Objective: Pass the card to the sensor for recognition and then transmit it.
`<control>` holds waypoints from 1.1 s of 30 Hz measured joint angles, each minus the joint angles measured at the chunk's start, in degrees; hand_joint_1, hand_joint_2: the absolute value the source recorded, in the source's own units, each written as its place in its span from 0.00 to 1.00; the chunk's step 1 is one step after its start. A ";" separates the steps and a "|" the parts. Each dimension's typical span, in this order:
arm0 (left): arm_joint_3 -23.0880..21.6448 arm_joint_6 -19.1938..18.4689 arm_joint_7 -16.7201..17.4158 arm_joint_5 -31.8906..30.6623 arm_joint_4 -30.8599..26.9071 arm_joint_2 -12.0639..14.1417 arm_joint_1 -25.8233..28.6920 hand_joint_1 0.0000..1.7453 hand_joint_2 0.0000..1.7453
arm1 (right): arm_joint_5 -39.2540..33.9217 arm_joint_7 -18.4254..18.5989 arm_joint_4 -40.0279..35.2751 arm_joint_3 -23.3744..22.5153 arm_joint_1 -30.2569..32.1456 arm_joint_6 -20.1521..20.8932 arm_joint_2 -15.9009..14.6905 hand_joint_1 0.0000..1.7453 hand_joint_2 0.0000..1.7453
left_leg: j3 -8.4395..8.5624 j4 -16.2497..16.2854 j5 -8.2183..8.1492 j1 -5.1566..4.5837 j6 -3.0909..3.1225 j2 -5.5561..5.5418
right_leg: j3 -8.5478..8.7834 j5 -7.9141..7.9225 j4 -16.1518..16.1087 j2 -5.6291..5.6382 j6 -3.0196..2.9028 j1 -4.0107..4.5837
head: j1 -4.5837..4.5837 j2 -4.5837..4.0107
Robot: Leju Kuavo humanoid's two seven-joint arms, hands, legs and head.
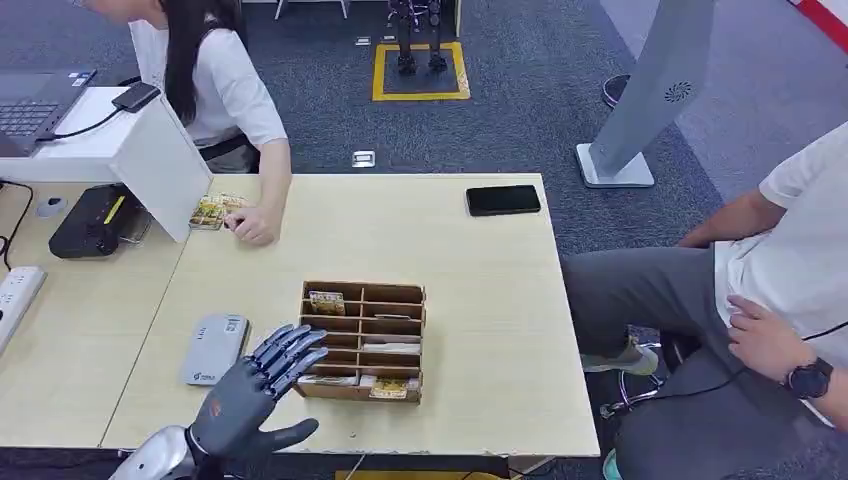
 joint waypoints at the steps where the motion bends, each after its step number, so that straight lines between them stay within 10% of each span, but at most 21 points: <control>1: -0.24 0.09 0.27 -0.40 0.42 0.02 -0.06 0.00 1.00 | 0.00 0.07 0.00 0.04 -0.02 0.00 0.00 0.00 0.00 | 0.00 0.00 0.00 0.00 0.00 0.00 | 0.00 0.00 0.00 0.00 0.00 0.00 | 0.00 0.00; 33: -1.53 4.24 8.07 -5.36 7.81 -2.97 -0.85 0.00 1.00 | 0.00 0.28 0.07 1.40 -0.32 -0.17 0.09 0.00 0.00 | 0.00 0.00 0.00 0.01 0.00 0.01 | 0.00 0.00 0.00 0.00 0.00 0.00 | 0.00 0.00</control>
